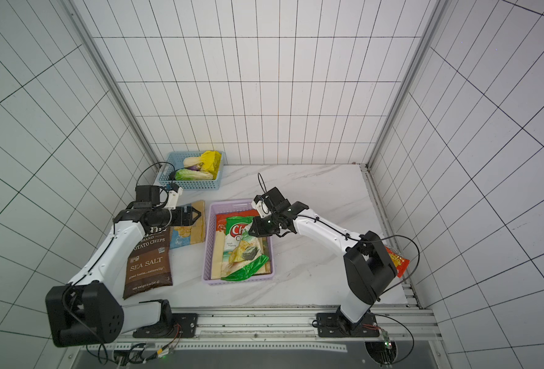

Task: Put the potato chips into the basket
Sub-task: Place the potato chip in the basket.

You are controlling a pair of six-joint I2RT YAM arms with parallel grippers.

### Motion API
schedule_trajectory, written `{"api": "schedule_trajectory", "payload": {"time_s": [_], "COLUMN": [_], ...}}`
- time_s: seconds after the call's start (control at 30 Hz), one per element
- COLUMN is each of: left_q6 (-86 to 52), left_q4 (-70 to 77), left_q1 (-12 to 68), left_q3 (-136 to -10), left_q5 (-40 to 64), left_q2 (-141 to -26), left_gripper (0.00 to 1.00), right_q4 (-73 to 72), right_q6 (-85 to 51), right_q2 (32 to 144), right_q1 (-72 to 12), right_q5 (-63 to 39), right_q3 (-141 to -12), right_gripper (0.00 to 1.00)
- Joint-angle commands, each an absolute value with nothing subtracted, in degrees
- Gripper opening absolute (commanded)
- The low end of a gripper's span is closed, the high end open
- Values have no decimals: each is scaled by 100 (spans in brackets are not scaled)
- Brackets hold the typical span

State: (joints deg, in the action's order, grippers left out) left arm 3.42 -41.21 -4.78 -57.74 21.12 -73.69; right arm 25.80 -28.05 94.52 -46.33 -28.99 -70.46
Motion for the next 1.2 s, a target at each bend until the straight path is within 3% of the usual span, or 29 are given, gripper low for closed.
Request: {"api": "schedule_trajectory", "payload": {"time_s": [0.0, 0.07, 0.2, 0.4, 0.5, 0.73, 0.83, 1.17], "left_q6": [325, 325, 325, 369, 423, 523, 604, 1277], "left_q4": [-4104, -4104, -4104, -4109, -4152, -4165, -4171, -4427], "left_q1": [-510, -515, -510, -511, -510, -479, -370, 920], "left_q3": [-5916, -5921, -5924, -5937, -5979, -6081, -6139, -6337], "left_q5": [2217, 2225, 2245, 2360, 2493, 2822, 2963, 2674], "left_q2": [-7280, -7284, -7253, -7300, -7321, -7357, -7340, -7546], "left_gripper": [96, 96, 96, 96, 96, 96, 96, 92], "right_q4": [2453, 2446, 2508, 2557, 2246, 2185, 2345, 2646], "right_q6": [-2924, -2957, -3080, -3186, -3383, -3647, -3578, -3192], "right_q2": [9393, 9300, 9170, 9233, 9007, 8526, 8810, 9117], "right_q1": [-4579, -4547, -4377, -4278, -4280, -4254, -4253, -4274], "right_q5": [-2776, -2663, -2484, -2534, -2538, -1944, -2136, -1286], "right_q3": [-6817, -6770, -6734, -6809, -6631, -6518, -6703, -6958], "right_gripper": [35, 49, 63, 64, 76, 79, 79, 76]}}
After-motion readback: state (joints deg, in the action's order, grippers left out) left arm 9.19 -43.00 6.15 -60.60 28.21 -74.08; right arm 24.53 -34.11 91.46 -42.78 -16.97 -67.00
